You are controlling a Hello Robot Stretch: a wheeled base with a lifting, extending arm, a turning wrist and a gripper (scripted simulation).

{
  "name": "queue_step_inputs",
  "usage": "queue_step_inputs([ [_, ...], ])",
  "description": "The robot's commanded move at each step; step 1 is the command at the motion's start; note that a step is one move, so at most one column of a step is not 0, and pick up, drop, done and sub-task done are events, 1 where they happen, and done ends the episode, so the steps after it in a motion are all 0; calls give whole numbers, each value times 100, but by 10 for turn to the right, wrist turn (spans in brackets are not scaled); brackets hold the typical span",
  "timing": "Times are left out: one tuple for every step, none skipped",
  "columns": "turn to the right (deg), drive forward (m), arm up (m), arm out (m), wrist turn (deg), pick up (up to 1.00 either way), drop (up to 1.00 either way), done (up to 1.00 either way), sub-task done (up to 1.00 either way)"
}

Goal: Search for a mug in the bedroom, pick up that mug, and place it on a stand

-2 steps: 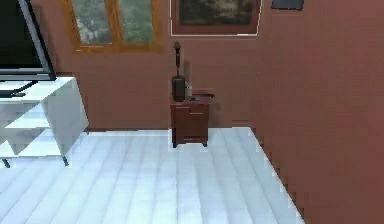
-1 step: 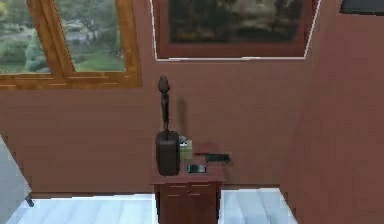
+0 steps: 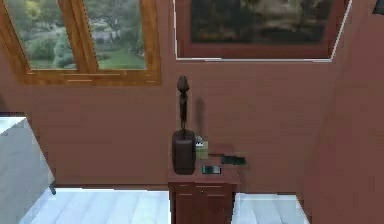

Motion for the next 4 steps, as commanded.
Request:
queue_step_inputs([
  [0,40,0,0,0,0,0,0,0],
  [-450,0,0,0,0,0,0,0,0],
  [-450,0,0,0,0,0,0,0,0],
  [-450,0,0,0,0,0,0,0,0],
])
